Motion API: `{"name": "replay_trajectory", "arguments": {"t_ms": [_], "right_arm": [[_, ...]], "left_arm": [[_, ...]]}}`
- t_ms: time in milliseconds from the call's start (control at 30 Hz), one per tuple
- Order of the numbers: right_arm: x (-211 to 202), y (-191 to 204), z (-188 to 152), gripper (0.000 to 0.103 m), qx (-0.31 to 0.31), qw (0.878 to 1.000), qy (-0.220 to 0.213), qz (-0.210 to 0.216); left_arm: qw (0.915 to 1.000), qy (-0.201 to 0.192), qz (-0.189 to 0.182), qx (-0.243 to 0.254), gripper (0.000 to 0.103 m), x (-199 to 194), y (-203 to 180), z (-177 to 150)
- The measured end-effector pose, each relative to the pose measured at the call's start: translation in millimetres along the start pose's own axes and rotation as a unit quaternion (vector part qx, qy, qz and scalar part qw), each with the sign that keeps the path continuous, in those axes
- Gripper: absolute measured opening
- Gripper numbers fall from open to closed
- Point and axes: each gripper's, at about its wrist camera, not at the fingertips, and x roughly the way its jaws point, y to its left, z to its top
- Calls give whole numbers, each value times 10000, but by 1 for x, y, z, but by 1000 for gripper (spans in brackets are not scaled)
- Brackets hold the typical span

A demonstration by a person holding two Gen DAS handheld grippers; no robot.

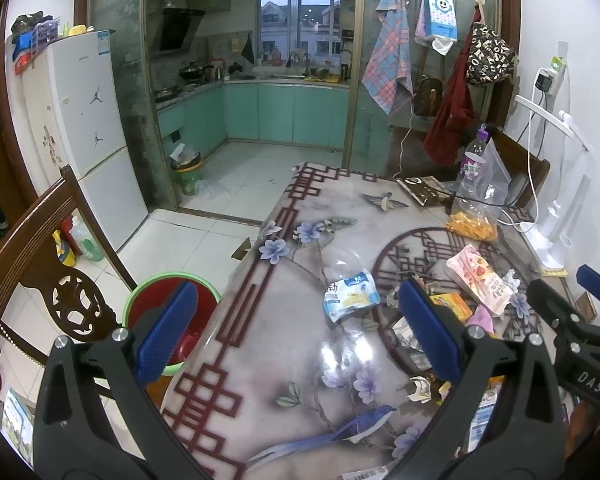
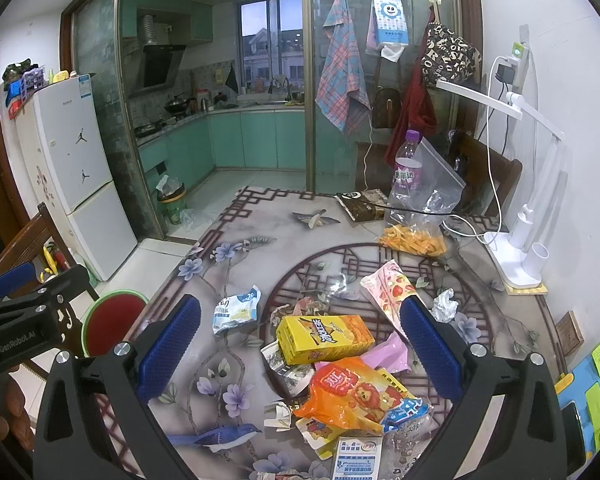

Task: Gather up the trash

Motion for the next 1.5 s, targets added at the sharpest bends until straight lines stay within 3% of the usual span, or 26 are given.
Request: {"name": "replay_trajectory", "arguments": {"t_ms": [200, 300, 433, 500, 533, 600, 767, 833, 933, 1000, 1133, 1200, 1267, 1333, 1500], "right_arm": [[0, 2, -4, 96, -28, 10000, 25, 35], [4, -3, -5, 96, -84, 9999, 91, -1], [9, -25, -8, 96, -12, 9997, 238, 65], [13, -37, -11, 96, 47, 9993, 356, 41], [16, -43, -14, 96, 67, 9990, 434, -17], [22, -53, -22, 96, 106, 9981, 603, -77], [38, -66, -38, 96, 264, 9943, 1018, 147], [43, -71, -45, 96, 338, 9922, 1164, 275], [46, -76, -52, 96, 401, 9903, 1312, 230], [49, -81, -56, 96, 434, 9892, 1393, 170], [52, -81, -66, 96, 430, 9853, 1610, 373], [48, -72, -75, 94, 171, 9812, 1778, 727], [45, -61, -83, 83, -146, 9758, 1931, 1012], [44, -46, -98, 70, -535, 9648, 2216, 1309], [52, -25, -135, 67, -814, 9394, 2839, 1739]], "left_arm": [[9998, -51, -143, 104, 99, -2, -1, -2], [9959, -21, -741, 509, 99, -7, -6, -4], [9798, -70, -1361, 1460, 99, -13, -18, -30], [9669, 209, -1699, 1892, 99, -11, -26, -54], [9579, 534, -1816, 2159, 99, -6, -28, -66], [9324, 1061, -2171, 2687, 99, -3, -36, -99], [8791, 1763, -2420, 3708, 97, 9, -54, -171], [8648, 2066, -2485, 3843, 97, 21, -54, -189], [8531, 2371, -2416, 3971, 97, 41, -58, -207], [8518, 2388, -2410, 3992, 94, 45, -61, -213], [8605, 2598, -2407, 3662, 58, 66, -66, -213], [8681, 2615, -2409, 3463, 53, 73, -67, -213], [8739, 2612, -2442, 3295, 52, 75, -64, -210], [8868, 2532, -2288, 3116, 52, 77, -58, -203], [9242, 2316, -1956, 2324, 52, 83, -39, -168]]}}
